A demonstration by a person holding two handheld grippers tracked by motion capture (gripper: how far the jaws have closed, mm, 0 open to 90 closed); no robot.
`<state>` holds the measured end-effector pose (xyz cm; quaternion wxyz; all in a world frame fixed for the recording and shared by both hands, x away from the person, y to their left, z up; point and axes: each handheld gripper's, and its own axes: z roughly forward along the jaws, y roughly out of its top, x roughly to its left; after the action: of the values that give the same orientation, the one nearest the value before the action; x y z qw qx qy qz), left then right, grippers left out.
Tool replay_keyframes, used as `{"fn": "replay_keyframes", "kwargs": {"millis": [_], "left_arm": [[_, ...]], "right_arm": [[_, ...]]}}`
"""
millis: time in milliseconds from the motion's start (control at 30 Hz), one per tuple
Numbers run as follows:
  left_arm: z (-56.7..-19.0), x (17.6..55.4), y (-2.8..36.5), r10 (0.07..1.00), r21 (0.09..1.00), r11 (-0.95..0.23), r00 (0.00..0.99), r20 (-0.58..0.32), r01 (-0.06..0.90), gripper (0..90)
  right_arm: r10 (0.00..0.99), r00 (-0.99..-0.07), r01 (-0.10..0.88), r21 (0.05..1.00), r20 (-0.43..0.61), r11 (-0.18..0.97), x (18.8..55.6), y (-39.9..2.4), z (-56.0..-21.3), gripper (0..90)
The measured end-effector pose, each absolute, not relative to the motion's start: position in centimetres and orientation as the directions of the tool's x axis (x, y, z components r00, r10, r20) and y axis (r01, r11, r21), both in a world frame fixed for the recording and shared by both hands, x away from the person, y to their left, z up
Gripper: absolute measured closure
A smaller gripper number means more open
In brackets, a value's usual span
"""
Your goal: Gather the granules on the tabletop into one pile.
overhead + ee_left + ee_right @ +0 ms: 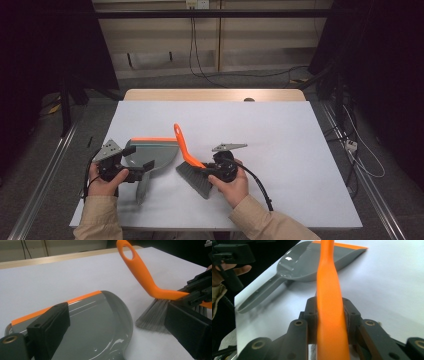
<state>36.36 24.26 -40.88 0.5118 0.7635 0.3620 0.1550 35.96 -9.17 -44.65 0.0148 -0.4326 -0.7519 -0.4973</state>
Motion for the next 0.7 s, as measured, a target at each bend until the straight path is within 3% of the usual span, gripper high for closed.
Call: {"fn": "replay_keyframes", "kwargs": {"millis": [467, 700], "left_arm": [[-40.9, 36.4, 24.1, 0.708, 0.893, -0.216, 0.693, -0.135, 0.394, 6.5], [-40.9, 36.4, 24.0, 0.708, 0.892, -0.217, 0.693, -0.136, 0.396, 6.4]], "right_arm": [[0.67, -0.593, 0.672, 0.733, 0.447, 0.105, 35.9, -11.7, -44.4, 71.0], [0.641, -0.584, 0.678, 0.733, 0.498, 0.048, 36.2, -12.1, -44.1, 71.3]]}}
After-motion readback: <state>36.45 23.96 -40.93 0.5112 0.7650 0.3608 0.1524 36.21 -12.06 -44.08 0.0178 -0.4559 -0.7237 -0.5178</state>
